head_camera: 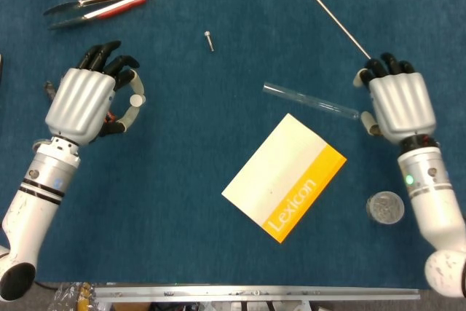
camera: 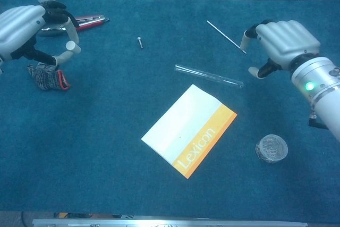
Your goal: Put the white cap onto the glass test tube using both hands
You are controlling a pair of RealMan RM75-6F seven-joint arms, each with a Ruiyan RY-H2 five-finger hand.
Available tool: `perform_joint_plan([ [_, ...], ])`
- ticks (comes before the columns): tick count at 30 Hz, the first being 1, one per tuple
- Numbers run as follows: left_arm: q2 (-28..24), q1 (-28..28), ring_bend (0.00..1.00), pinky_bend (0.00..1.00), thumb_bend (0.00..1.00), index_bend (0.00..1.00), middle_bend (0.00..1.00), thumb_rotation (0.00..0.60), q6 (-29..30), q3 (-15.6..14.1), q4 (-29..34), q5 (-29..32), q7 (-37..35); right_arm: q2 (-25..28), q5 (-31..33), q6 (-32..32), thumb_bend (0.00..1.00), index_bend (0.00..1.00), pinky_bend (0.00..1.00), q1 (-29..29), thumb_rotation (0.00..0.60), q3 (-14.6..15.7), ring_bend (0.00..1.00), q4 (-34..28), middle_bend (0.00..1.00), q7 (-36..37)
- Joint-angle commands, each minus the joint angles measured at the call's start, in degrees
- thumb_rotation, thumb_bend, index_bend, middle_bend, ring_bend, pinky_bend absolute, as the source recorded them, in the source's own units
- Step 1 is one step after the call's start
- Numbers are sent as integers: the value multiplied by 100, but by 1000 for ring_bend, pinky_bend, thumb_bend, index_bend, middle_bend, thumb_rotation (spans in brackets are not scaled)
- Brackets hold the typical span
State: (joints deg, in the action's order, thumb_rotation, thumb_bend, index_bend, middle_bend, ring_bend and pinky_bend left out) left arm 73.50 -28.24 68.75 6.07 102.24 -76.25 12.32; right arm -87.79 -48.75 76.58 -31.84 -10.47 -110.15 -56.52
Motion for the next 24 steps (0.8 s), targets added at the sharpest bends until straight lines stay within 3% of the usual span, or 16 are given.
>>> perform_joint_plan([
  [1, 6, 5, 91, 95, 376, 541, 283, 600, -3, 1, -17, -2, -11, -209, 130, 5, 215, 379, 247, -132, 600, 5, 137, 221, 255, -89],
  [24, -36, 70, 91, 95, 376, 543, 283, 599, -21, -4, -152, -74, -184, -1552, 1195, -159, 205, 378, 249, -991, 600, -342, 132, 1864, 251, -585],
])
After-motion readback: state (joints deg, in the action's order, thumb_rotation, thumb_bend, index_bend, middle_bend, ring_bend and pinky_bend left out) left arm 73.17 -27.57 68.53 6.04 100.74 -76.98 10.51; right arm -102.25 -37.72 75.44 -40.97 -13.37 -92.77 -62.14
